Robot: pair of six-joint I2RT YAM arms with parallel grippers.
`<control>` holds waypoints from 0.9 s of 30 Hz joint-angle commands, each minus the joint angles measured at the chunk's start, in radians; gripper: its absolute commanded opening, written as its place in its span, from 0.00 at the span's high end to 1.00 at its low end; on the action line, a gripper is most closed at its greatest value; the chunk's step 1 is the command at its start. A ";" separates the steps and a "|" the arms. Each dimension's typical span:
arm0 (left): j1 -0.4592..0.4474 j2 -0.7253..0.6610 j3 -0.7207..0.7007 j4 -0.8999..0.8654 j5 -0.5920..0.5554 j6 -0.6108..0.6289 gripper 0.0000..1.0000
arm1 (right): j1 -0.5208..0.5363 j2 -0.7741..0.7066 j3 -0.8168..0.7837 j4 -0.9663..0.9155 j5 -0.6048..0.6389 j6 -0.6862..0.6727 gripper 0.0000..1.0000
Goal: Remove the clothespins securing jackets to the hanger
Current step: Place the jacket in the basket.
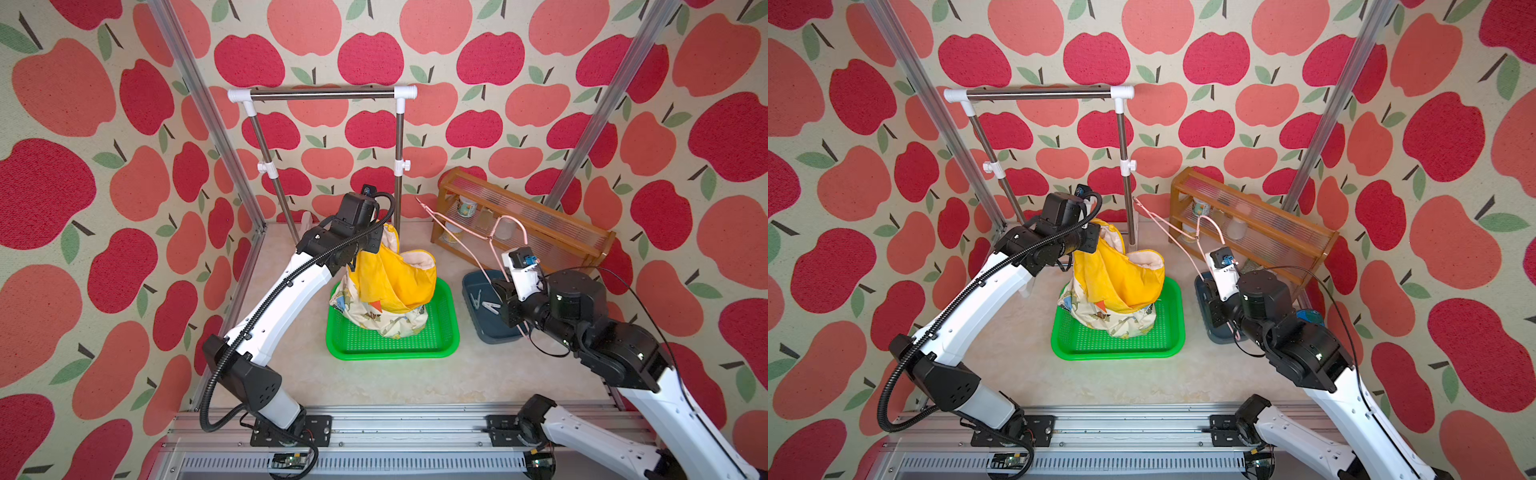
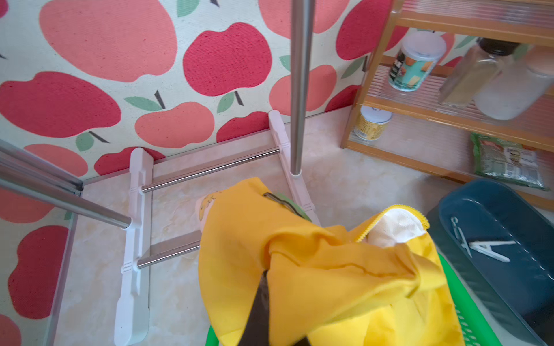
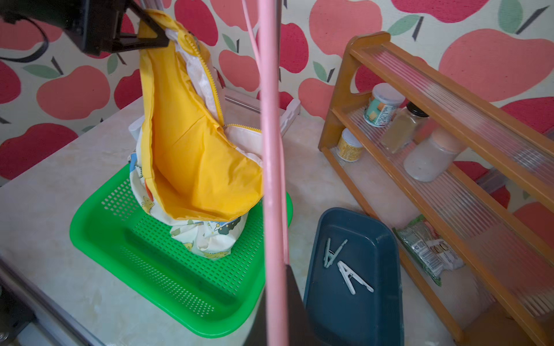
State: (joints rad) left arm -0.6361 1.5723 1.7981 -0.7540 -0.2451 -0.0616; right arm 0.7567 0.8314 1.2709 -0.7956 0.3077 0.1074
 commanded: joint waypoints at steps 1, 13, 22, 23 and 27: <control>-0.148 -0.055 0.112 -0.048 -0.067 0.111 1.00 | -0.032 0.046 -0.022 0.094 0.103 0.053 1.00; -0.582 0.048 0.416 -0.356 -0.222 -0.040 1.00 | -0.230 0.130 -0.007 0.229 -0.006 0.002 1.00; -0.475 -0.122 0.094 -0.320 -0.290 -0.250 1.00 | -0.254 0.154 -0.061 0.262 -0.080 0.041 1.00; -0.454 -0.142 0.055 -0.299 -0.300 -0.259 1.00 | -0.254 0.159 -0.062 0.263 -0.085 0.044 1.00; -0.329 -0.191 -0.051 -0.272 -0.316 -0.328 1.00 | -0.254 0.175 -0.068 0.277 -0.101 0.061 1.00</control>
State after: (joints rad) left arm -1.0218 1.4319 1.7752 -1.0554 -0.5007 -0.2970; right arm 0.5083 1.0054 1.2125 -0.5644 0.2394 0.1390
